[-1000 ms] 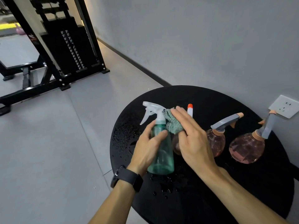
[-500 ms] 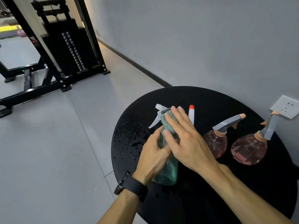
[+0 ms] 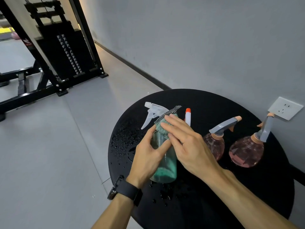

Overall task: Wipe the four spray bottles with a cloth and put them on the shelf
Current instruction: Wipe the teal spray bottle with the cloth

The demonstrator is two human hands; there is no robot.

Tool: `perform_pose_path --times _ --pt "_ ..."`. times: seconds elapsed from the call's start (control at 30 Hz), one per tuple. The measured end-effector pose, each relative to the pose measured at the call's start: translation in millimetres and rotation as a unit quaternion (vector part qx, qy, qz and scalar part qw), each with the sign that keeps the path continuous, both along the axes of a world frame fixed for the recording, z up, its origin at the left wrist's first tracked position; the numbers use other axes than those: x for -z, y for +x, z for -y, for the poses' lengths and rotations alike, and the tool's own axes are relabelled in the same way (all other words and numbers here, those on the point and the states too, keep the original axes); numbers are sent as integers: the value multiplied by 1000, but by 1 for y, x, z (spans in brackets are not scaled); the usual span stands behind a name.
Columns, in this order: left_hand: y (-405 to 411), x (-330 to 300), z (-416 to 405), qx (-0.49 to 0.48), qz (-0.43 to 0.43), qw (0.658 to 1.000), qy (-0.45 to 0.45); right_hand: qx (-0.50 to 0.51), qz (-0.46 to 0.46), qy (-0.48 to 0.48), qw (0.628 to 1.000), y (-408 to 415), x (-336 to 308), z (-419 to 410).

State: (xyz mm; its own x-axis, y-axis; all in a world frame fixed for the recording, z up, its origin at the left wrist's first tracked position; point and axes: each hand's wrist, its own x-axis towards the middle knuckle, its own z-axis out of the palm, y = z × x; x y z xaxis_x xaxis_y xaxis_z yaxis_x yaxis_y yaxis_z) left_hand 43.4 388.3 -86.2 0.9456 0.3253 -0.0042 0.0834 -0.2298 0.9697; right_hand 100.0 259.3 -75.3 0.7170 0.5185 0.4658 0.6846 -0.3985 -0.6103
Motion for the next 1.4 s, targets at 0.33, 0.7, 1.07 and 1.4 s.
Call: perform_pose_path --times 0.33,0.7,1.07,1.4 --pt "0 1 6 5 -56 996 77 79 134 60 986 0 -9 -8" --pt "-2 -3 9 0 -29 996 89 -1 48 -14 999 -3 8 -18" --pt "3 3 -1 -35 -37 996 68 34 91 88 991 -7 -10 1" --pt "6 6 4 -98 4 992 84 88 24 161 983 -2 -19 -4"
